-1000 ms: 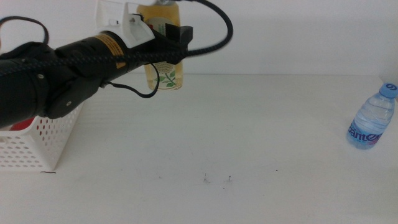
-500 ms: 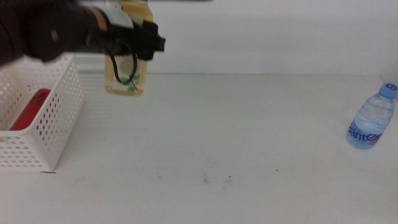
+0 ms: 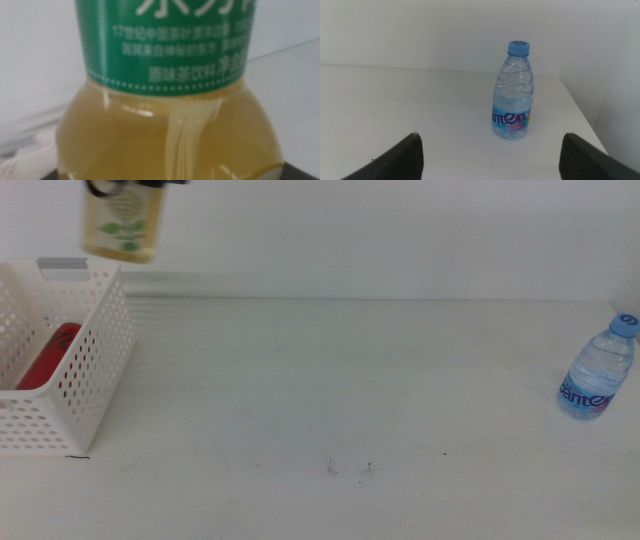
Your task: Use arms to grab the bottles and put them into the dustbin to the left of the table.
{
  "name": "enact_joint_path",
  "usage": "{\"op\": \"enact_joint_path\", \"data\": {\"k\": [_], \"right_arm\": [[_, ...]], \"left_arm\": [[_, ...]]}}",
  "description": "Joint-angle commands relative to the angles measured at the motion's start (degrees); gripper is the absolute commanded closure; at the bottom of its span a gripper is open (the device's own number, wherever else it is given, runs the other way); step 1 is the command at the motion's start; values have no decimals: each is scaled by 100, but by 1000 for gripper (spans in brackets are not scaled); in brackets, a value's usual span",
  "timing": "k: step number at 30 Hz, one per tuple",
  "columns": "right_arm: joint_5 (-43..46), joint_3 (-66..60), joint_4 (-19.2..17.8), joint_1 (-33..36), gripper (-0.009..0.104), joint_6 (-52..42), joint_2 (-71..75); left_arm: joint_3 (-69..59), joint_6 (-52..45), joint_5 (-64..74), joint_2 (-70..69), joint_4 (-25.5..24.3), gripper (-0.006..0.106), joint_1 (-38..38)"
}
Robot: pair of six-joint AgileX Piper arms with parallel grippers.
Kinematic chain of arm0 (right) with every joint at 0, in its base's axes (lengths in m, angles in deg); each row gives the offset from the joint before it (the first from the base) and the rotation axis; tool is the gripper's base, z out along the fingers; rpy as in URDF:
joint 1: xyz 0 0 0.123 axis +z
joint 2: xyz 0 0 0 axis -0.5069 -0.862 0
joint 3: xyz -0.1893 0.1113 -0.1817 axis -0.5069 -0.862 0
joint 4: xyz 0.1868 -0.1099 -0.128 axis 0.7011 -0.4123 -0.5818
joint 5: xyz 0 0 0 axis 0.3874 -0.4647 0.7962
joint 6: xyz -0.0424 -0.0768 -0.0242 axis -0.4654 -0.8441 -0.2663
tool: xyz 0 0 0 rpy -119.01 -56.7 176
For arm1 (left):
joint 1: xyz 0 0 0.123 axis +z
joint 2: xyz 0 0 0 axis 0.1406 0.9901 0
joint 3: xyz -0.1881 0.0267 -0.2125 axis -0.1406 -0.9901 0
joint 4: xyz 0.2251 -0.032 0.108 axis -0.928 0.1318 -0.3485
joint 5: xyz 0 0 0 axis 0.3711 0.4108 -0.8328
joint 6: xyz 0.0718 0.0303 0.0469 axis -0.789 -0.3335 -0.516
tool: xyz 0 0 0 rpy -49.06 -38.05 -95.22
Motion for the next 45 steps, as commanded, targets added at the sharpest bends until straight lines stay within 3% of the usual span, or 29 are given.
{"op": "enact_joint_path", "data": {"k": [1,14,23,29,42,45], "right_arm": [[73,-22,-18,-49,6,-30,28],[73,-22,-18,-49,6,-30,28],[73,-22,-18,-49,6,-30,28],[73,-22,-18,-49,6,-30,28],[73,-22,-18,-49,6,-30,28],[73,-22,-18,-49,6,-30,28]], "left_arm": [[355,-179,193,52,129,100,270],[574,-898,955,621,1117,100,1725],[574,-983,1036,1088,1282,100,2643],[574,-1246,1051,1444,1150,100,2782],[574,-1031,798,2172,182,100,2844],[574,-987,730,2313,143,100,2884]]}}
